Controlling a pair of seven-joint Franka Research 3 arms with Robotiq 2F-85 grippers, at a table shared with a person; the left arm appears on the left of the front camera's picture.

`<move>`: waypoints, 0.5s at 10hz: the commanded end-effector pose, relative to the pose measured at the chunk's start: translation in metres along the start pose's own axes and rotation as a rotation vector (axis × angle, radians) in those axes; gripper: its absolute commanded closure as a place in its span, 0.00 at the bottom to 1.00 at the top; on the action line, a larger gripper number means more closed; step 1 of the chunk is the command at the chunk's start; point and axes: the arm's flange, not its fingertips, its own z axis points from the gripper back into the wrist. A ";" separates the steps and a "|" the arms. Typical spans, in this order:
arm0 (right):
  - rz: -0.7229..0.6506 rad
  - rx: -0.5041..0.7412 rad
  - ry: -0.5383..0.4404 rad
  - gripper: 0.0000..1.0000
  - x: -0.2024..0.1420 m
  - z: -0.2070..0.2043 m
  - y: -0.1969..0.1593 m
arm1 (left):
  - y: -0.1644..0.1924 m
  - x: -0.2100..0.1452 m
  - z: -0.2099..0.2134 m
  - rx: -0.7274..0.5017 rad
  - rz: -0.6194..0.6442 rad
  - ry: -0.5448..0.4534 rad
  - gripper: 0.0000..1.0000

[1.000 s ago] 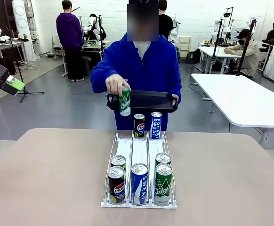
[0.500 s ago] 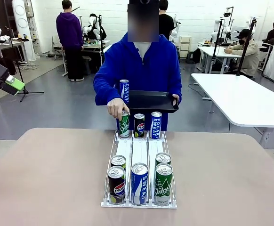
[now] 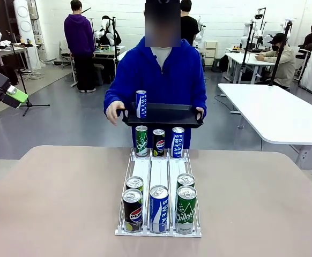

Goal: Retrieve and hand over the desired beverage to the person.
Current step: Pick up another can of the same type that the person held from the Automatic Can Dispenser.

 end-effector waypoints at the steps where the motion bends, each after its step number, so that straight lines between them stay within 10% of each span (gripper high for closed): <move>1: 0.006 0.014 -0.004 0.00 0.000 -0.002 0.000 | 0.000 -0.001 0.000 -0.004 -0.007 0.000 0.00; 5: 0.006 0.014 -0.004 0.00 0.000 -0.002 0.000 | 0.000 -0.001 0.000 -0.004 -0.007 0.000 0.00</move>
